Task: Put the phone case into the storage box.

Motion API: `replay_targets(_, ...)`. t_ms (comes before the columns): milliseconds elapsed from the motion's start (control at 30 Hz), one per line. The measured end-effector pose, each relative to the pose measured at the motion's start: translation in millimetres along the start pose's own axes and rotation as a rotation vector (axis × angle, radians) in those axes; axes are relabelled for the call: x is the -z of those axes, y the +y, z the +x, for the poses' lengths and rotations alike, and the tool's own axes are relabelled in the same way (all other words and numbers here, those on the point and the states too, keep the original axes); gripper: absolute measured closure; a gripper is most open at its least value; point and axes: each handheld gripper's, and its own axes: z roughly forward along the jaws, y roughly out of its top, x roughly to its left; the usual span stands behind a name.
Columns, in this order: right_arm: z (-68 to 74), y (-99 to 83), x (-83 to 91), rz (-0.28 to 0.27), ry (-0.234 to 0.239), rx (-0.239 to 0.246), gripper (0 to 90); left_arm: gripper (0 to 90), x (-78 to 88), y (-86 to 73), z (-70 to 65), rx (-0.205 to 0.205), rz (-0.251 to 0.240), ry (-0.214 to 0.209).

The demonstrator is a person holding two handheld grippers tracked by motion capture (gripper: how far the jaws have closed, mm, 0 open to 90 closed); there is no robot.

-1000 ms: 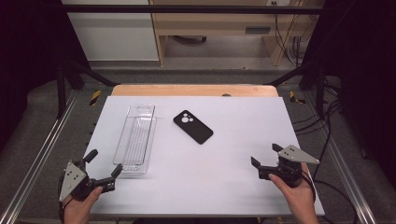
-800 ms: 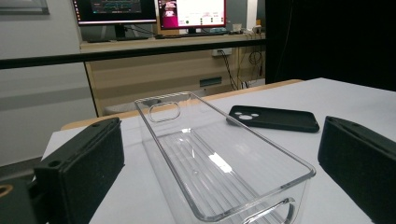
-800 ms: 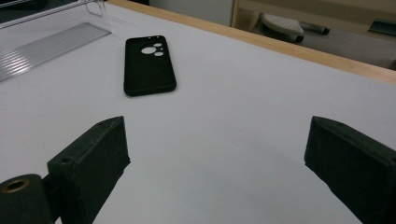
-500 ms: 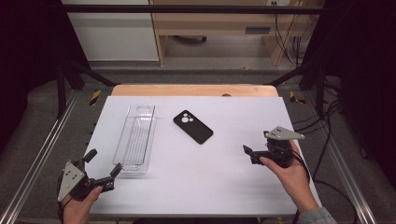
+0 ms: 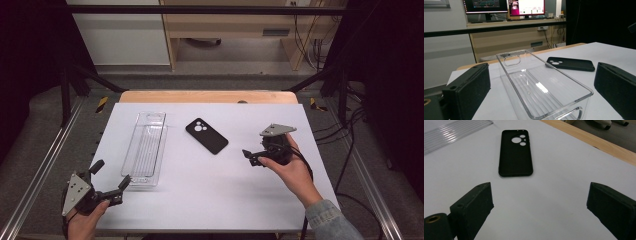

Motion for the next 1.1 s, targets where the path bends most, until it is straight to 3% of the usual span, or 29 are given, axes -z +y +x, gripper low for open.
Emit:
replay_targets(567,0.1,13.6,-16.9,0.059,0.022,0.000,7.4,0.2,-0.3,0.1,0.0,-0.002,0.000,-0.003)
replay_targets(867,1.6,17.9,-34.5,0.102,0.033,0.010,7.8,0.3,-1.1,-0.1,-0.4,-0.001,0.000,-0.004)
replay_targets(1100,-1.8,24.7,-51.8,0.131,0.044,-0.010,8.1,0.2,-0.9,0.0,0.1,0.000,0.000,-0.003)
